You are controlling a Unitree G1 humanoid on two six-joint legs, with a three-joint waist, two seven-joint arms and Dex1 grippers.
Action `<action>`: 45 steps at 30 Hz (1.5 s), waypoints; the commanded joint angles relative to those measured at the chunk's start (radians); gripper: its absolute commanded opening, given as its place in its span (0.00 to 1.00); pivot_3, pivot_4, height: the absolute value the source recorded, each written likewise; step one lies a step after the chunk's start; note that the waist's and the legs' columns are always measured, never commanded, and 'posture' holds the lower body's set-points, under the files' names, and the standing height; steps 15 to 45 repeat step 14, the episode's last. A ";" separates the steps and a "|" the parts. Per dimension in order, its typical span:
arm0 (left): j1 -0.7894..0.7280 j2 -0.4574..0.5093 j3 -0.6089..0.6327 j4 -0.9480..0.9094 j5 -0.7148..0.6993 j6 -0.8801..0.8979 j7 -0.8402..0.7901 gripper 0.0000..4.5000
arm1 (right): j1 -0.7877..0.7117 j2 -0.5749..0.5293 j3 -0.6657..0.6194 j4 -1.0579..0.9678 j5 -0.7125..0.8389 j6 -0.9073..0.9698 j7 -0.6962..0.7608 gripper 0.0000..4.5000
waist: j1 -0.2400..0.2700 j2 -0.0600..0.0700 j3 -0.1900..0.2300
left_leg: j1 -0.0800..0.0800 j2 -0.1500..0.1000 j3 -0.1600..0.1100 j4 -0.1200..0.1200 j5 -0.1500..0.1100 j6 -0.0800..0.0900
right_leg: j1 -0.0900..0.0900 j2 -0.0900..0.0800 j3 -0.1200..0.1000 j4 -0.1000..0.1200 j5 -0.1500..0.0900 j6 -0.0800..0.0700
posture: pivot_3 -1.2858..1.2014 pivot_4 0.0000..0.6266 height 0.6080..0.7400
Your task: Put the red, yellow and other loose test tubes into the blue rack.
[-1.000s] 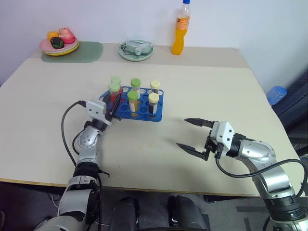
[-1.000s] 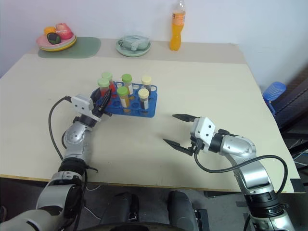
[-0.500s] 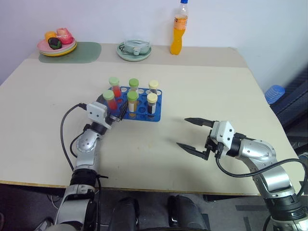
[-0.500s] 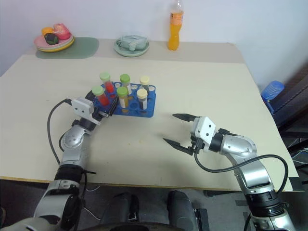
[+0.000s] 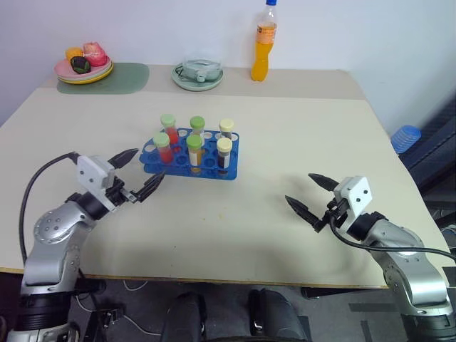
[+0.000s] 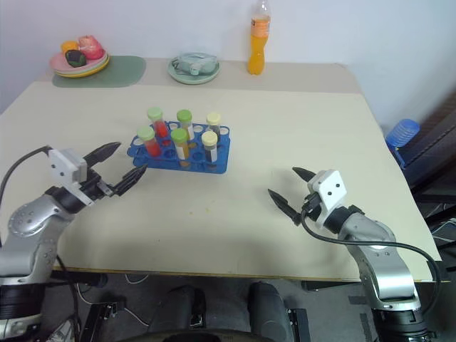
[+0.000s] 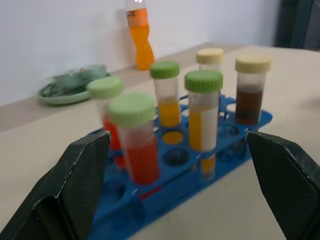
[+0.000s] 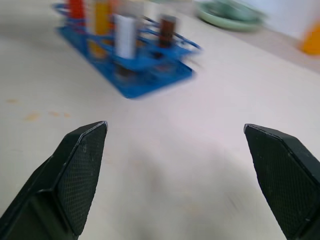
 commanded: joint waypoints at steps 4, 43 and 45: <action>0.159 0.064 0.104 -0.119 -0.083 0.069 -0.081 0.98 | 0.060 0.062 -0.070 -0.122 0.035 0.079 -0.128 1.00 | -0.010 0.000 0.000 | 0.000 0.000 0.000 -0.001 0.000 0.000 | -0.001 0.000 0.000 0.000 0.000 0.000 | 0.52 0.24 1.00; 0.162 0.103 0.104 -0.095 -0.119 0.138 -0.164 0.98 | 0.114 0.069 -0.080 -0.115 0.034 0.046 -0.117 1.00 | -0.016 0.000 0.000 | 0.000 0.000 0.000 -0.001 0.000 0.000 | -0.001 0.000 0.000 0.000 -0.001 -0.001 | 0.52 0.24 1.00; 0.162 0.103 0.104 -0.095 -0.119 0.138 -0.164 0.98 | 0.114 0.069 -0.080 -0.115 0.034 0.046 -0.117 1.00 | -0.016 0.000 0.000 | 0.000 0.000 0.000 -0.001 0.000 0.000 | -0.001 0.000 0.000 0.000 -0.001 -0.001 | 0.52 0.24 1.00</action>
